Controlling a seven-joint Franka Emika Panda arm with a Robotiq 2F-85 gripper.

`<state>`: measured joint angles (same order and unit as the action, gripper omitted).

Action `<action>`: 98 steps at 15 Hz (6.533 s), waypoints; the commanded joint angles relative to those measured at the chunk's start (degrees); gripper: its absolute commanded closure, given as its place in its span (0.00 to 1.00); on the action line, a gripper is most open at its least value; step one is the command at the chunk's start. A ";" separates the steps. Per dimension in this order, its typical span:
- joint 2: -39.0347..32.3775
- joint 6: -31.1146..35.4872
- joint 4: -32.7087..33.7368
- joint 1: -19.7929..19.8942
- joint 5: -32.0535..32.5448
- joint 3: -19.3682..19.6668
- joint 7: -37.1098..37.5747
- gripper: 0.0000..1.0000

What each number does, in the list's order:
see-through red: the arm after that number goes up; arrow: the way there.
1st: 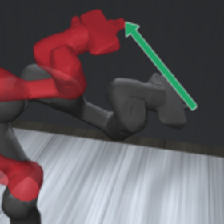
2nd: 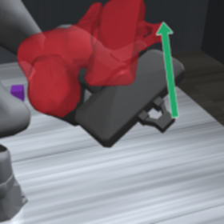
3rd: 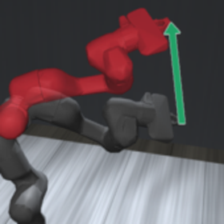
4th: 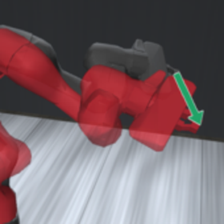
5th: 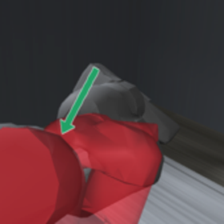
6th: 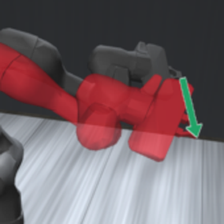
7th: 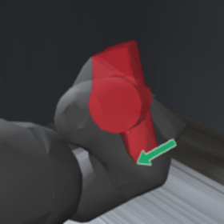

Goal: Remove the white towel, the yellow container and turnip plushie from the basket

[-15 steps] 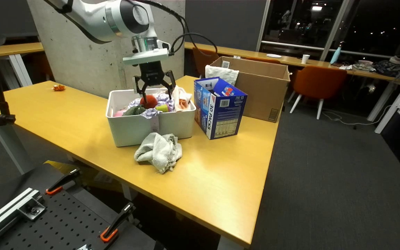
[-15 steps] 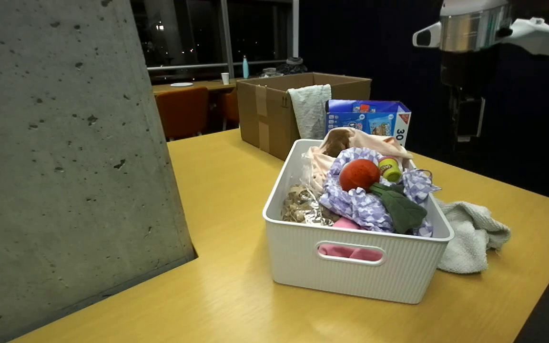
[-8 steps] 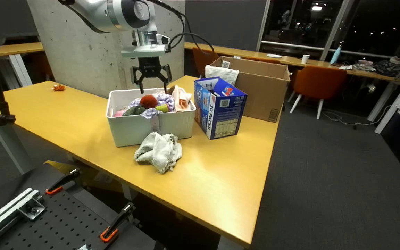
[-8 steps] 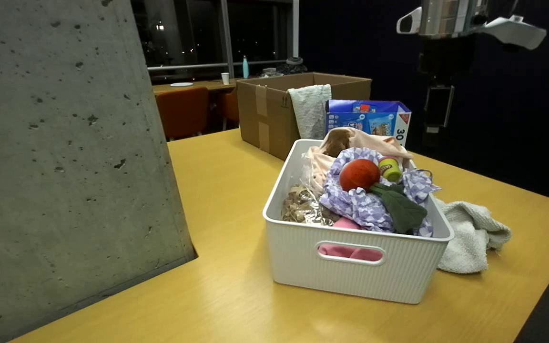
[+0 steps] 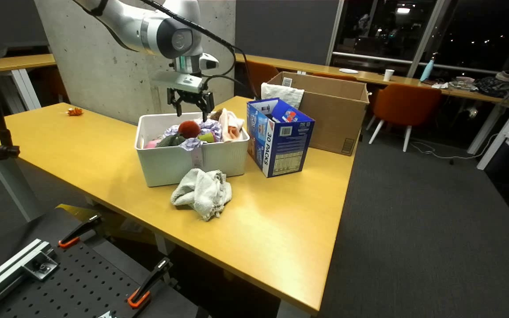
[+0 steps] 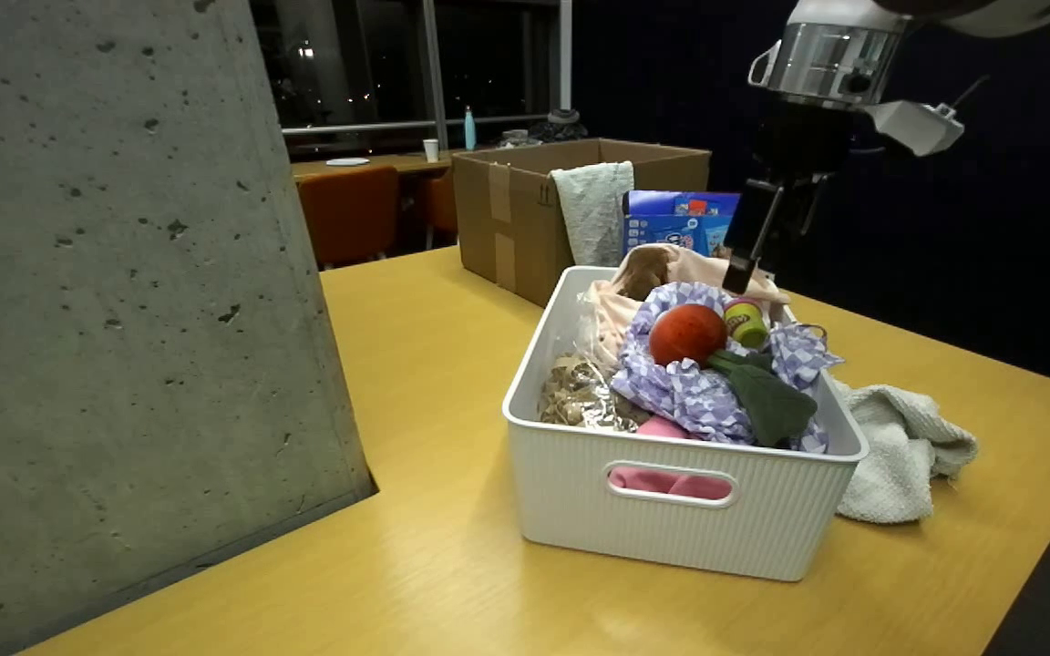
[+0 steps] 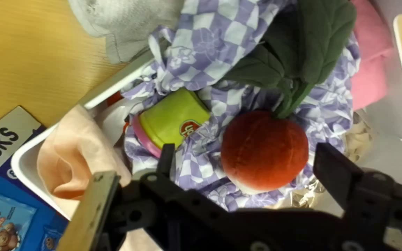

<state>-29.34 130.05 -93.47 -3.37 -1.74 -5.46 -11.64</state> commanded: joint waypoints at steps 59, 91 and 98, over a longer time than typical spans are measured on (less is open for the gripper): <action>7.93 2.27 -11.96 9.47 -12.36 5.40 15.25 0.83; -25.14 -8.83 26.52 13.36 -11.02 5.93 12.79 0.00; -10.08 -4.94 9.37 3.76 -6.83 7.13 20.66 0.00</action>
<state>-48.18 123.17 -73.67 4.33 -10.61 1.02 4.42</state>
